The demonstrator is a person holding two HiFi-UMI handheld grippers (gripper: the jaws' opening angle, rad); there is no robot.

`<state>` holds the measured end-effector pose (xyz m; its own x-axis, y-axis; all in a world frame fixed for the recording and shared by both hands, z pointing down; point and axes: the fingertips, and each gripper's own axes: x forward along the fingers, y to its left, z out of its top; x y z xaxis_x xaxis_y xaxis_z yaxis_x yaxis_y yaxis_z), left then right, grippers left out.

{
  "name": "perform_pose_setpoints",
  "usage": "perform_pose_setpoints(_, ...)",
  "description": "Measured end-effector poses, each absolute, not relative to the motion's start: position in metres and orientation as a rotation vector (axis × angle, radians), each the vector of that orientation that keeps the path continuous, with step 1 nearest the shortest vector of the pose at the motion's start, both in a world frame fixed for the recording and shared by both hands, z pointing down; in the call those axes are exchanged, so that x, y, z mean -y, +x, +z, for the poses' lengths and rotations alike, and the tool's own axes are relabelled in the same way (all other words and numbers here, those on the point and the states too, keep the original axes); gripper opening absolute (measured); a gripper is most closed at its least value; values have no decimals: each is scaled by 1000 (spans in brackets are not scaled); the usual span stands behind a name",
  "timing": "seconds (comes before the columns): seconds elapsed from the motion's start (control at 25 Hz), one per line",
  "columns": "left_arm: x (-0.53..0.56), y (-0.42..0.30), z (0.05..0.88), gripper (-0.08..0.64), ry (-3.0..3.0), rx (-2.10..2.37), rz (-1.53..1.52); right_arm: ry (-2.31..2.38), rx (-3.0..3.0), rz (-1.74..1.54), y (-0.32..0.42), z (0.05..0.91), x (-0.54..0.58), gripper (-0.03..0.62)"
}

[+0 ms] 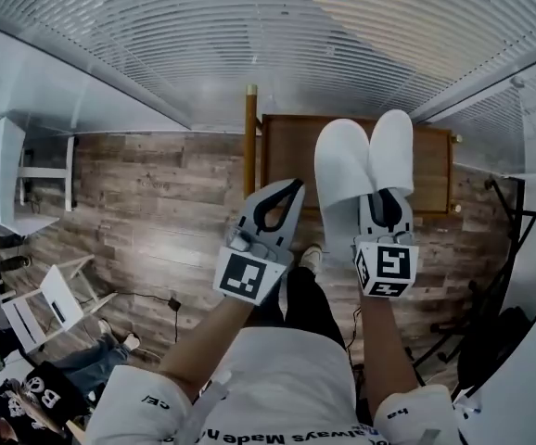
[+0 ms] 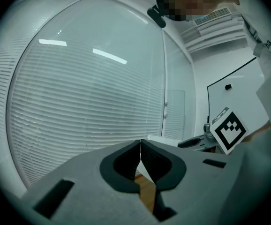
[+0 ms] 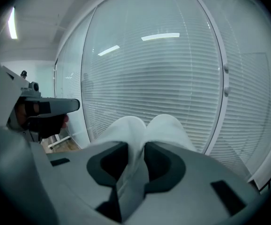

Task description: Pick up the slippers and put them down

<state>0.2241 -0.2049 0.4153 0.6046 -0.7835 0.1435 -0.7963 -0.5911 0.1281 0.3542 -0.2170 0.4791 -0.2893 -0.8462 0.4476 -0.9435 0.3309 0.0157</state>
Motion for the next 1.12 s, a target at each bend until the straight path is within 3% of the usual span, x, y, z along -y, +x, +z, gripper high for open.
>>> perform_pose_setpoints(1.12,103,216,255,13,2786,1229,20,1431,2507,107,335,263,134,83)
